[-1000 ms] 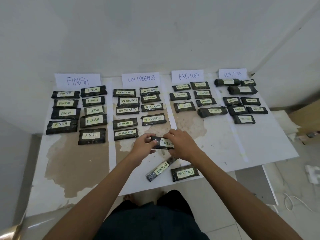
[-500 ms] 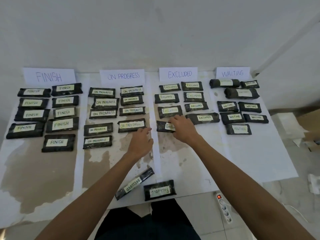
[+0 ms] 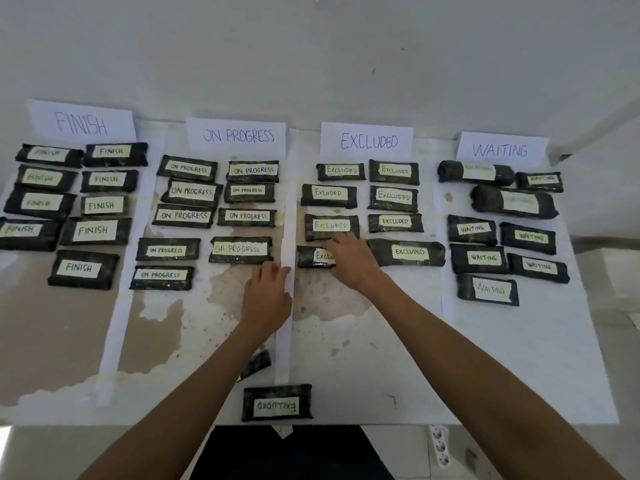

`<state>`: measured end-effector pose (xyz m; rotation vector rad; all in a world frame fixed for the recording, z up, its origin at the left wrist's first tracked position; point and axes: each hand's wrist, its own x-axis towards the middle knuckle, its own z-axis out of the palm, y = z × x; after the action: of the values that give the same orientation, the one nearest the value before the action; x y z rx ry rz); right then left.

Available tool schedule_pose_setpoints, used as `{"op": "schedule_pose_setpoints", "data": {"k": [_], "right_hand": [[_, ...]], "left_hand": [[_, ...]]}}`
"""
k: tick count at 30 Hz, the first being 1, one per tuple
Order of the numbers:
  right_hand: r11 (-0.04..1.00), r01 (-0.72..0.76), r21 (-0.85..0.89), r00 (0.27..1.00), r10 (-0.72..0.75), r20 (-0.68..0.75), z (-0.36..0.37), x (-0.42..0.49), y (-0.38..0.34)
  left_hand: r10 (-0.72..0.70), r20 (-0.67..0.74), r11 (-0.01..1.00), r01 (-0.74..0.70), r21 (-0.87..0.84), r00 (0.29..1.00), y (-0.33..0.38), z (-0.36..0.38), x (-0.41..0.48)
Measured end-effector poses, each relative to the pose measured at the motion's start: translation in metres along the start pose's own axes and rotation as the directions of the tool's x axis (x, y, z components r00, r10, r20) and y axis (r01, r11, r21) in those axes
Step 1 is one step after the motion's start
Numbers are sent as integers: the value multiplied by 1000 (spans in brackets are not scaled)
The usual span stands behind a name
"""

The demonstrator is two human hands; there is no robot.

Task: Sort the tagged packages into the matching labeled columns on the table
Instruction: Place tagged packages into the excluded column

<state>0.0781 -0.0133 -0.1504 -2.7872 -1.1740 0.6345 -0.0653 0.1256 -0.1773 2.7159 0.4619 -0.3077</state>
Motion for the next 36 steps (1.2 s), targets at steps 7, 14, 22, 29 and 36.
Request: {"op": "schedule_pose_setpoints", "data": {"k": [7, 14, 22, 29, 36], "right_hand": [[995, 58, 76, 996, -52, -72, -6, -14, -6], [974, 154, 166, 987, -142, -79, -7, -52, -55], [950, 211, 230, 960, -246, 133, 31, -88, -128], [957, 278, 81, 935, -289, 206, 66, -89, -168], [969, 245, 31, 957, -247, 153, 73, -88, -175]], "left_hand": [[-55, -1, 998, 55, 23, 998, -2, -15, -13], [-96, -20, 991, 93, -94, 995, -29, -35, -67], [-200, 24, 965, 201, -169, 979, -80, -25, -140], [-152, 112, 983, 162, -89, 982, -102, -7, -174], [-70, 117, 989, 84, -123, 991, -97, -5, -170]]}}
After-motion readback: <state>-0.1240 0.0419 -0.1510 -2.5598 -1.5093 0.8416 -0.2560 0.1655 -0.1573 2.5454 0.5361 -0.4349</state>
